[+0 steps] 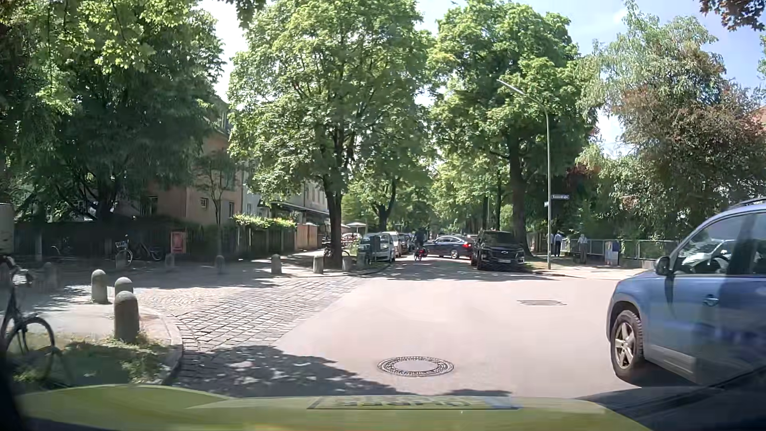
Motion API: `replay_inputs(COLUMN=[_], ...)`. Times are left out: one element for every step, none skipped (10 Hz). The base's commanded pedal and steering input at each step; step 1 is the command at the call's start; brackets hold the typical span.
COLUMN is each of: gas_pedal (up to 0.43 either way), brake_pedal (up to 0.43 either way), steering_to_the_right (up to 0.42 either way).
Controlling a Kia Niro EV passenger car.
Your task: Follow the waypoints while adhering to traffic rules and regulations
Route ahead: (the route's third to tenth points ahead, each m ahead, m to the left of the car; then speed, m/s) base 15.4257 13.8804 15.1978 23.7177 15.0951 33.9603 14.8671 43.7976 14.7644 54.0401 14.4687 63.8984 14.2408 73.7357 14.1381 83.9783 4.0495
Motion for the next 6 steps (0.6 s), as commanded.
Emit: replay_inputs(gas_pedal=[0.0, 0.0, 0.0, 0.0, 0.0, 0.0], brake_pedal=[0.183, 0.177, 0.171, 0.171, 0.171, 0.171], steering_to_the_right=[0.03, 0.031, 0.031, 0.031, 0.032, 0.032])
